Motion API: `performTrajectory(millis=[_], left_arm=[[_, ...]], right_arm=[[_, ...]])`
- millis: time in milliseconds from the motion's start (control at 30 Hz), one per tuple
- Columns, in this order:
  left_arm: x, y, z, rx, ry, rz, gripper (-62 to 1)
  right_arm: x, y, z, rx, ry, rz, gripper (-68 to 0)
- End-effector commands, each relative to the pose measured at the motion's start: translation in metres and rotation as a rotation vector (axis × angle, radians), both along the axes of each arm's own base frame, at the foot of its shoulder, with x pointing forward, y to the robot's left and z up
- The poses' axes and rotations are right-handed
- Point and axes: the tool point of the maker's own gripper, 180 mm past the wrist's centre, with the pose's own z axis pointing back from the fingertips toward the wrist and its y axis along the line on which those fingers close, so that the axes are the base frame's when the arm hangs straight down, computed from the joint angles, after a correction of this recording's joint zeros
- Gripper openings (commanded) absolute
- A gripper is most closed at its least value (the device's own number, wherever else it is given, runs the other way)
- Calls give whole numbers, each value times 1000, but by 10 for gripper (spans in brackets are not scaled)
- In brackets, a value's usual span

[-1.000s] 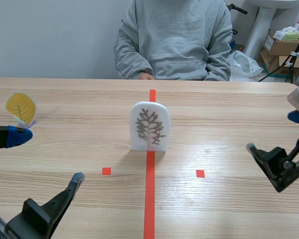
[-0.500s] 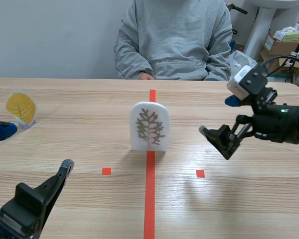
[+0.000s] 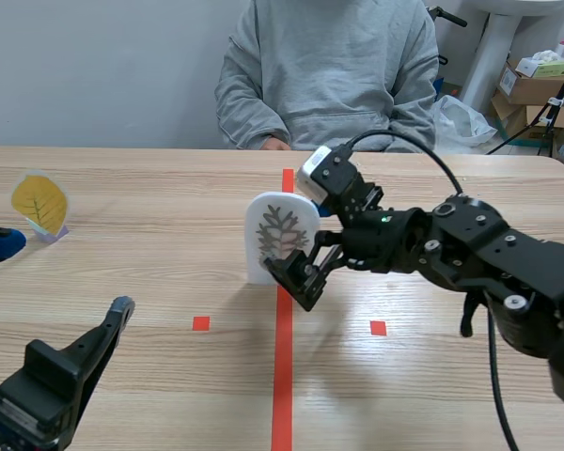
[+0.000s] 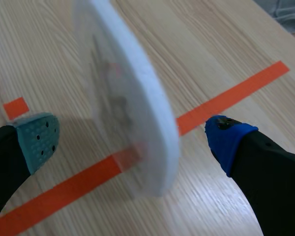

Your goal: Do the leaf sorting experiment

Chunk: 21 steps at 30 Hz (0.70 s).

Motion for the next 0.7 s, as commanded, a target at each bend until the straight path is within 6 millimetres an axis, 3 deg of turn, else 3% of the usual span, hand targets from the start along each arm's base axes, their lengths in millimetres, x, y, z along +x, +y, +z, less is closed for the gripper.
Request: performTrajectory(millis=[0, 133, 300, 667], left_arm=[[2, -3, 8, -10, -29, -7, 4], [2, -3, 8, -10, -29, -7, 4], [2, -3, 8, -10, -29, -7, 4], [2, -3, 8, -10, -29, -7, 4]], right_arm=[[9, 2, 12, 9, -40, 7, -67], [3, 16, 12, 27, -44, 38, -67], [3, 17, 14, 46, -55, 40, -80], [1, 17, 22, 95, -84, 45, -403]])
